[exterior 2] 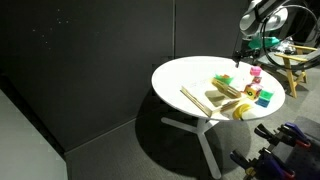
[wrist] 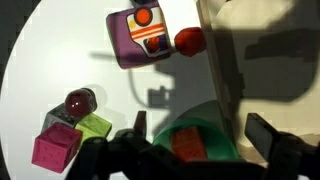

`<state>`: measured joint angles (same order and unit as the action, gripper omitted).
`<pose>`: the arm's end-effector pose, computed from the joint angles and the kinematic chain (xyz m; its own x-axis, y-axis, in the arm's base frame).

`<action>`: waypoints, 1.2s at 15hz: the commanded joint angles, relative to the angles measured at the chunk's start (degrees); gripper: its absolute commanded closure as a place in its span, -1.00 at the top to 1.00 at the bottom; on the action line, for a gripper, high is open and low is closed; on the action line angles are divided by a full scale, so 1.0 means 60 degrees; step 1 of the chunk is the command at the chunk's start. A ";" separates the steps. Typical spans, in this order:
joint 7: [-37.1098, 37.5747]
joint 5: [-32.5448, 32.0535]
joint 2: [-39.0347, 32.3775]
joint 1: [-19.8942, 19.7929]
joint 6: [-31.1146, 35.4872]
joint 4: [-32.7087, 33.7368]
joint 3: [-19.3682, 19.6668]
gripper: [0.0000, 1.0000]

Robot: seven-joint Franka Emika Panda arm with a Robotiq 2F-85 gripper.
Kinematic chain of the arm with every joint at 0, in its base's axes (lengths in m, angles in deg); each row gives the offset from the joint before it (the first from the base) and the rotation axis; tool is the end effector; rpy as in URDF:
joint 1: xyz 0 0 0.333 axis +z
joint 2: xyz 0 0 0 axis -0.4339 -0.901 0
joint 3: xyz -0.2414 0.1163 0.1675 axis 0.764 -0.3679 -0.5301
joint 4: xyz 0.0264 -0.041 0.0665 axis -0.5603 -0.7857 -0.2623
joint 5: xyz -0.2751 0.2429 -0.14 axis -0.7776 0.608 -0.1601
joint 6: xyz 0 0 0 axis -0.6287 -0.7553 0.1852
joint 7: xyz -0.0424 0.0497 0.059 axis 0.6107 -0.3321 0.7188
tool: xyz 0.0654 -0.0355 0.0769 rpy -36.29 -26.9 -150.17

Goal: Remove the plush toy from the box and put it on the table

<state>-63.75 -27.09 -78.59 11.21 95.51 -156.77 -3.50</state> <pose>0.5324 -0.2895 0.2870 0.8771 -0.4802 -0.0122 -0.4768 -0.8734 0.0992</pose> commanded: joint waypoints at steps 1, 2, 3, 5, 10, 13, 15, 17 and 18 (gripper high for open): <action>-0.0705 -0.0429 0.1045 0.0115 -0.0056 -0.0918 -0.0157 1.00; -0.0844 -0.0542 0.1267 0.0153 -0.0068 -0.1121 -0.0182 1.00; -0.0918 -0.0664 0.1461 0.0201 -0.0074 -0.1291 -0.0189 1.00; -0.0906 -0.0968 0.1877 0.0309 -0.0090 -0.1666 -0.0172 1.00; -0.0695 -0.1610 0.2942 0.0506 -0.0175 -0.2594 -0.0228 1.00; -0.0667 -0.1810 0.3588 0.0610 -0.0322 -0.3124 -0.0363 1.00; -0.0673 -0.1781 0.4007 0.0685 -0.0433 -0.3481 -0.0507 1.00; -0.0641 -0.1727 0.4350 0.0792 -0.0522 -0.3841 -0.0666 1.00; -0.0613 -0.1727 0.4518 0.0846 -0.0550 -0.4027 -0.0751 1.00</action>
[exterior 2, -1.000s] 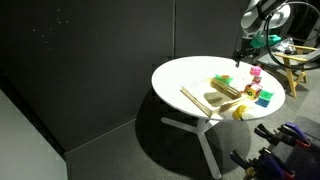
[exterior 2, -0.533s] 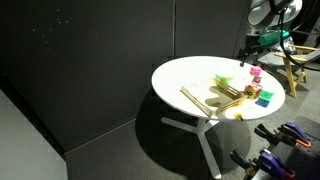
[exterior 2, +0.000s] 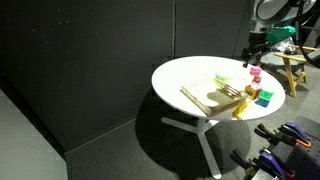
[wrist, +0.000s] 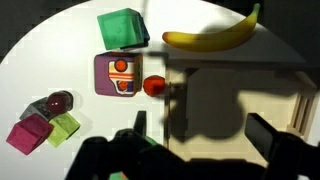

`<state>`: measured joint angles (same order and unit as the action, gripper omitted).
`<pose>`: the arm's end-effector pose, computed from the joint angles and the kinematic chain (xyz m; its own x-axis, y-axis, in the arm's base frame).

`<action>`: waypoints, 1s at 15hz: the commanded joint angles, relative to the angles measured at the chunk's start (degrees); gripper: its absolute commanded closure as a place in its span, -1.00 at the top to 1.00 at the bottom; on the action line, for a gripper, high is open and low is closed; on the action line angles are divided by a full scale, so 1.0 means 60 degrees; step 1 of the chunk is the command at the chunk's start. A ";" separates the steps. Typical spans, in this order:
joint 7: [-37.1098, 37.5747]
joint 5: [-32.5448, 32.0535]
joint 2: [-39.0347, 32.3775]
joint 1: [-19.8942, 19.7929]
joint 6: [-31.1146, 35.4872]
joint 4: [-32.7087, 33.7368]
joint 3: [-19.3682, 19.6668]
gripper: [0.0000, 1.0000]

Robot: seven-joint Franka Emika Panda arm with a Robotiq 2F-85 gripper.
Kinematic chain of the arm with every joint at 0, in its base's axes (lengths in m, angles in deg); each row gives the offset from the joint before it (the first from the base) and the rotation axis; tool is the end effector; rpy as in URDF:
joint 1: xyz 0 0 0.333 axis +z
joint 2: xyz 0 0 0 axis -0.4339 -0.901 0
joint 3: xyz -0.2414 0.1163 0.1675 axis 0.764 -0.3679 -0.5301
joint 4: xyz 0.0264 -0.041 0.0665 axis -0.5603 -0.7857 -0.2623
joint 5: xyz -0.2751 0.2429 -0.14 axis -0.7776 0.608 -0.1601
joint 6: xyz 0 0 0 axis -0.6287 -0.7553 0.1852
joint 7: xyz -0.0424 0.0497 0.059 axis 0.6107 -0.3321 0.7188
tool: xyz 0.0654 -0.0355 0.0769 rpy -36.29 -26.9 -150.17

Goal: Remove the plush toy from the box and put it on the table

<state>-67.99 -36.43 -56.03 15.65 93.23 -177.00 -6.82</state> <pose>0.4620 -0.1842 0.3459 0.9794 -0.1986 -0.0372 -0.1928 -0.9735 0.1228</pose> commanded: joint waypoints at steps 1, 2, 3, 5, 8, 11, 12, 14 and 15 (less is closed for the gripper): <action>0.0130 -0.0164 0.0906 0.0156 -0.0216 -0.0812 -0.0286 1.00; 0.0202 -0.0178 0.1042 0.0197 -0.0243 -0.0957 -0.0374 1.00; 0.0164 -0.0123 0.1192 0.0247 -0.0261 -0.1119 -0.0450 1.00; 0.0129 -0.0035 0.1467 0.0335 -0.0319 -0.1377 -0.0588 1.00; 0.0078 0.0151 0.1898 0.0463 -0.0462 -0.1710 -0.0757 1.00; 0.0142 0.0260 0.2415 0.0588 -0.0732 -0.1963 -0.0881 1.00; 0.0154 0.0331 0.2577 0.0623 -0.0861 -0.2015 -0.0913 1.00; 0.0227 0.0483 0.2907 0.0669 -0.1110 -0.2092 -0.0979 1.00; 0.0273 0.0534 0.3156 0.0650 -0.1301 -0.2137 -0.0988 1.00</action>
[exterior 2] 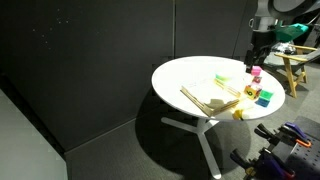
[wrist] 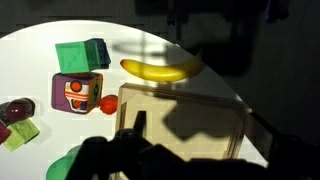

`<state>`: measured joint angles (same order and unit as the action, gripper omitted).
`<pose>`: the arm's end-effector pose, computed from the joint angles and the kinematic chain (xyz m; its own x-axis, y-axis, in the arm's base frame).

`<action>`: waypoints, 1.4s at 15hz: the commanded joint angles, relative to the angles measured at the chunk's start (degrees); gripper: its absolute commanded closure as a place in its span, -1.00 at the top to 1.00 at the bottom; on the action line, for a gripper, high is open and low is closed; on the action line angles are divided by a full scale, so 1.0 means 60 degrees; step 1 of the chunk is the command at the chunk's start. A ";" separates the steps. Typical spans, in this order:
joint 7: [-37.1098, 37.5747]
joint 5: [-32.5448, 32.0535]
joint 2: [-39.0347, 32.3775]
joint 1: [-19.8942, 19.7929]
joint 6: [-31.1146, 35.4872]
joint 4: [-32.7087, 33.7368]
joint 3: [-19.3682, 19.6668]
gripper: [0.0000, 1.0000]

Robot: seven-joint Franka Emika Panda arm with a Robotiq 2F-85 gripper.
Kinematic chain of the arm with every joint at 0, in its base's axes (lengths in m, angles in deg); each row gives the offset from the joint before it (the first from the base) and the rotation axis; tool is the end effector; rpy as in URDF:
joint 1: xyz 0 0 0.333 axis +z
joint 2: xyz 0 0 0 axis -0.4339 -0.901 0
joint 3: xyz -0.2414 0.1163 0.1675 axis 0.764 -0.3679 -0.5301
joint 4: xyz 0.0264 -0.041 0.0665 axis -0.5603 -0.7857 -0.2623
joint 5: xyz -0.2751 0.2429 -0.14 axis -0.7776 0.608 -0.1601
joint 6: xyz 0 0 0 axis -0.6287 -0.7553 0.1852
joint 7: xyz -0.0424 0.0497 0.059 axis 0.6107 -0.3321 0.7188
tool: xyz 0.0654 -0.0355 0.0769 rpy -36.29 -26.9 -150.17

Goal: Remove the plush toy from the box and put it on the table

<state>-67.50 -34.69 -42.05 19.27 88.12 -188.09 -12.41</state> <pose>0.4132 -0.0928 0.3676 0.9950 -0.0721 -0.0694 -0.0661 -0.9943 0.0841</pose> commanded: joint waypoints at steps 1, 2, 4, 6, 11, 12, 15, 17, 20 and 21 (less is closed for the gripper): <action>0.0262 0.0265 0.1094 0.0007 -0.0620 -0.0334 -0.0056 1.00; 0.0382 0.0266 0.1279 -0.0020 -0.0758 -0.0350 -0.0075 1.00; 0.0679 0.0214 0.1643 -0.0075 -0.0964 -0.0367 -0.0121 1.00; 0.0992 0.0170 0.1961 -0.0123 -0.1199 -0.0341 -0.0173 1.00; 0.1548 0.0192 0.2427 -0.0156 -0.1893 -0.0231 -0.0264 1.00; 0.1549 0.0196 0.2477 -0.0142 -0.2077 -0.0200 -0.0266 1.00; 0.1569 0.0230 0.2491 -0.0088 -0.2253 -0.0197 -0.0301 1.00; 0.1521 0.0243 0.2490 -0.0071 -0.2346 -0.0186 -0.0301 1.00; 0.1369 0.0141 0.2295 -0.0070 -0.2192 -0.0161 -0.0265 1.00; 0.1368 0.0140 0.2290 -0.0069 -0.2195 -0.0161 -0.0266 1.00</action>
